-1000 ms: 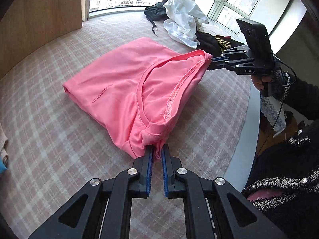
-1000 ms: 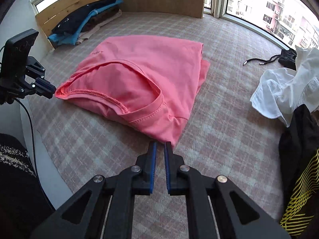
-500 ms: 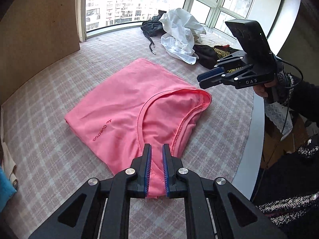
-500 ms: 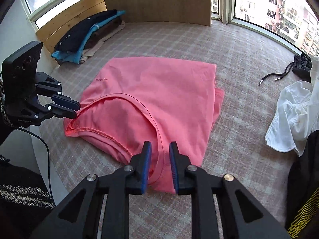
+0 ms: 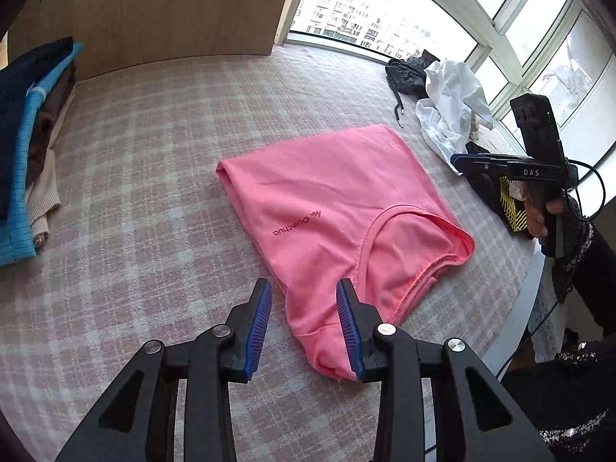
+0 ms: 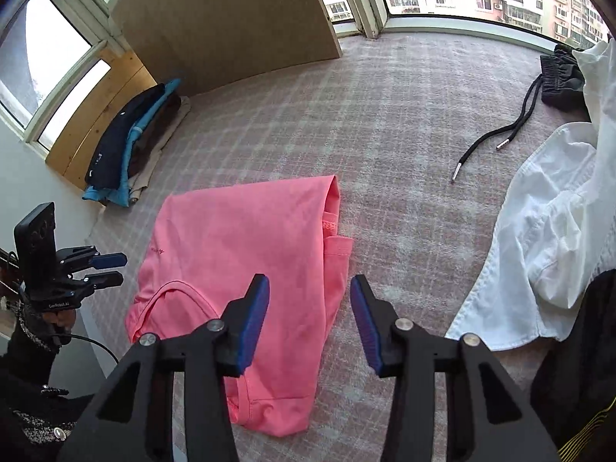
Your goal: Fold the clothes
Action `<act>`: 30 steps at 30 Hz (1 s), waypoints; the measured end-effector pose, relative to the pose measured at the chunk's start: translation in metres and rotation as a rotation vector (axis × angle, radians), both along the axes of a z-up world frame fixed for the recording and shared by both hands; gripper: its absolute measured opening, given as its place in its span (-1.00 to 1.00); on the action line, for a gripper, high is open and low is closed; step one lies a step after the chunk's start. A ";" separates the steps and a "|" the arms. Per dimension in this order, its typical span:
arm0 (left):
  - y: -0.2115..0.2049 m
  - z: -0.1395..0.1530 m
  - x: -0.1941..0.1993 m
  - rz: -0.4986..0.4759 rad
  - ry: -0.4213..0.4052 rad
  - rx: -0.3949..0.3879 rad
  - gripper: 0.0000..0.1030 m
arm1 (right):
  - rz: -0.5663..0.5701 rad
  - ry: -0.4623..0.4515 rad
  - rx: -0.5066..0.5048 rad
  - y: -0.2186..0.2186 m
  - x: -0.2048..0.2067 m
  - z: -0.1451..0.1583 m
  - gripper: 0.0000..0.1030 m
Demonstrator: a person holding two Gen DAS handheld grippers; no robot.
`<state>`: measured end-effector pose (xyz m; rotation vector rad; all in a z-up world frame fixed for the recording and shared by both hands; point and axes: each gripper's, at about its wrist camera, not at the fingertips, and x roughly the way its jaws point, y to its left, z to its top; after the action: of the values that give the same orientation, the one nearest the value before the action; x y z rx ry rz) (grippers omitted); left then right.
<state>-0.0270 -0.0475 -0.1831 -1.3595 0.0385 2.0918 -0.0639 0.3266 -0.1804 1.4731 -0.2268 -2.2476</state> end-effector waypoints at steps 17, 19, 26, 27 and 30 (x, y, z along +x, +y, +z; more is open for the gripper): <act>0.271 -0.004 -0.043 -0.197 -0.135 -0.123 -0.24 | 0.011 0.026 -0.029 0.047 0.013 -0.013 -0.88; 0.284 -0.014 -0.046 -0.212 -0.122 -0.184 -0.24 | 0.016 0.030 -0.059 0.050 0.011 -0.013 -0.88; 0.274 -0.021 -0.052 -0.230 -0.126 -0.173 -0.99 | 0.065 0.027 -0.113 0.037 -0.005 -0.019 -0.88; 0.269 -0.021 -0.053 -0.223 -0.136 -0.159 -1.00 | 0.072 0.027 -0.109 0.035 -0.006 -0.020 -0.88; 0.258 -0.019 -0.053 -0.200 -0.155 -0.120 -1.00 | 0.091 0.020 -0.102 0.030 -0.007 -0.022 -0.88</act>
<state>-0.0800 0.2109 -0.2021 -1.5199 0.2285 1.8388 -0.0710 0.3566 -0.2026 1.3797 -0.2590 -2.1453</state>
